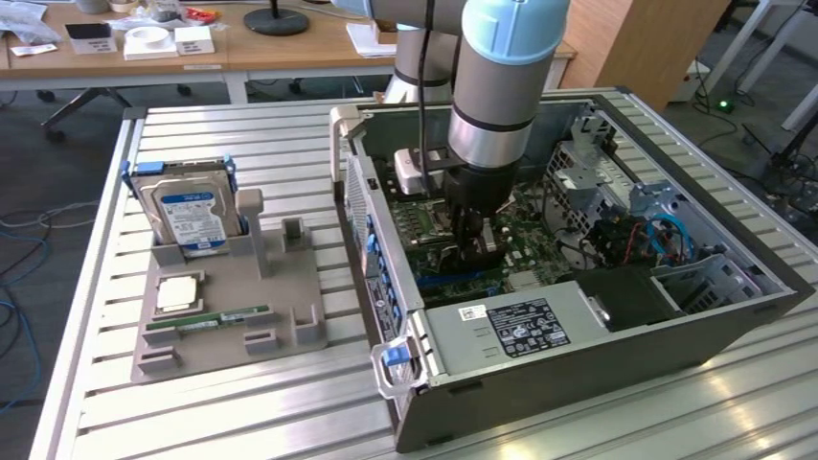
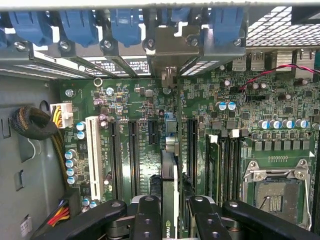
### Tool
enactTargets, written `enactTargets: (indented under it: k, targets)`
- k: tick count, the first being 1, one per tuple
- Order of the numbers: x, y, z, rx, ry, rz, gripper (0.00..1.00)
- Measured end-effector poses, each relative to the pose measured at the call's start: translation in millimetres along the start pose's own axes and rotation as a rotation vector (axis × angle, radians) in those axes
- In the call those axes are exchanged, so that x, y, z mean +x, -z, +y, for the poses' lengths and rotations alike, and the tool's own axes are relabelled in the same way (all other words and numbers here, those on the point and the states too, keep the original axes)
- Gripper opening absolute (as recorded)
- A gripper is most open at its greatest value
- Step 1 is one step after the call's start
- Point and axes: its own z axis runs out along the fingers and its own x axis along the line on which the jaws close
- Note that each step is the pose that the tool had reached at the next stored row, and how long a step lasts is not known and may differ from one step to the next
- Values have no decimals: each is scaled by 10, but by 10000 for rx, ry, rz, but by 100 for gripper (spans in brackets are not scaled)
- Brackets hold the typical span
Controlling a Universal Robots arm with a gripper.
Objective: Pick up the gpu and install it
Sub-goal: 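Insert the gpu into the slot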
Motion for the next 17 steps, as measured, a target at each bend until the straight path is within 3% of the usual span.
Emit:
enactTargets:
  k: [17]
  targets:
    - [0,-17,6,1,0,0,26]
